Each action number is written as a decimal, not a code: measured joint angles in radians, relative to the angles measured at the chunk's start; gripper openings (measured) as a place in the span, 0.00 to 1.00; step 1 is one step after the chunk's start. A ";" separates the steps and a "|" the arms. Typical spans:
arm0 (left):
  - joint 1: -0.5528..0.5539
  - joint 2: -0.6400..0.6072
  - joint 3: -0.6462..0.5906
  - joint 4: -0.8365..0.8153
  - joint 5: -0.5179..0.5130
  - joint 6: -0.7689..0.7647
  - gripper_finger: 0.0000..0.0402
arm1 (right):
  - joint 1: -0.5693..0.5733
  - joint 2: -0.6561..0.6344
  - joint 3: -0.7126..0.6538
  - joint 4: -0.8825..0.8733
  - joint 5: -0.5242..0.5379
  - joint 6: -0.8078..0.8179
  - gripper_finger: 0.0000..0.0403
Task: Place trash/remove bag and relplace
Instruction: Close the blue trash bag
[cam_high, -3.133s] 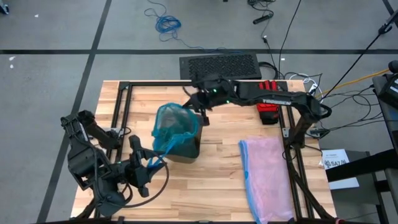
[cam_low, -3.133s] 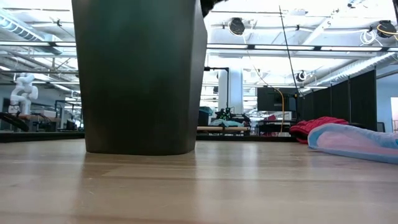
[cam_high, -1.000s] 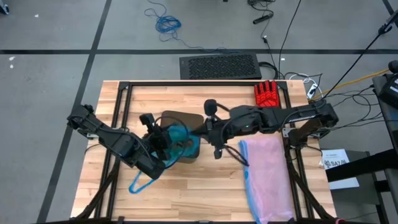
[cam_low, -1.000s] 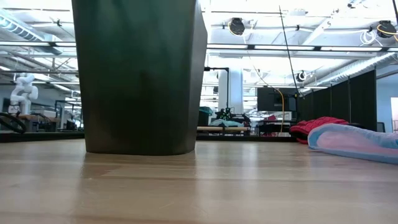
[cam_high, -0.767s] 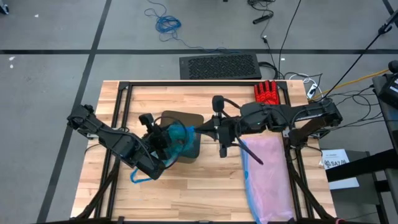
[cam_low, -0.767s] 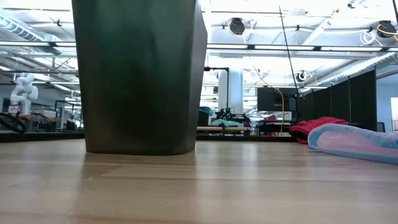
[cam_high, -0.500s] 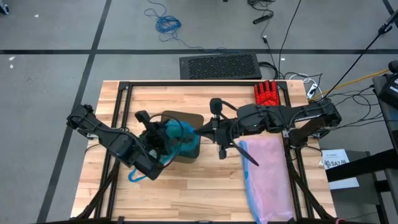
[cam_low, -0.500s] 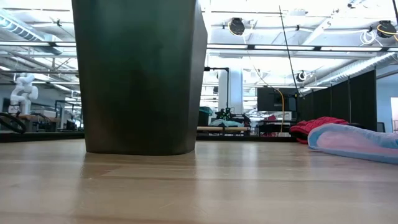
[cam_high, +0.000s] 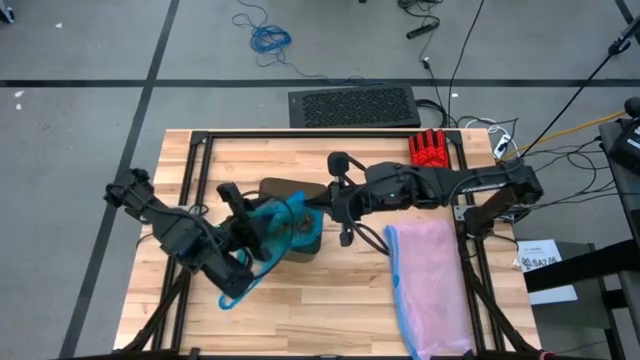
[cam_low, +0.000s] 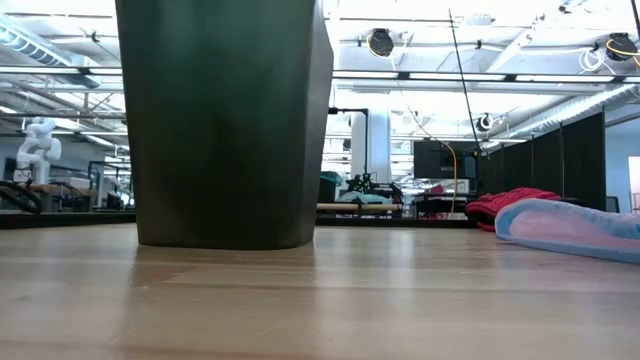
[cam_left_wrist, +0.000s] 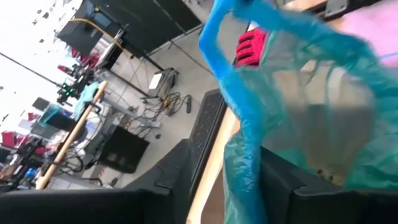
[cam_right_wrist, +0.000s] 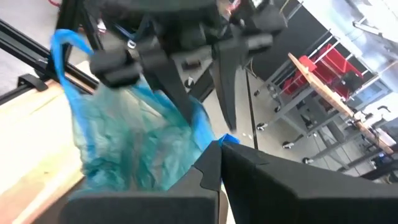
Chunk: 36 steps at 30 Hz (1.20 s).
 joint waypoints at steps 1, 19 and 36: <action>-0.009 0.000 0.007 0.000 0.000 0.000 0.37 | -0.003 0.001 0.000 0.000 0.000 0.003 0.00; -0.065 0.000 0.095 0.146 -0.001 0.165 0.47 | 0.001 0.001 0.000 0.021 -0.087 0.005 0.00; 0.138 0.000 0.095 0.461 0.315 0.467 0.47 | 0.021 0.001 0.000 0.062 -0.192 0.006 0.00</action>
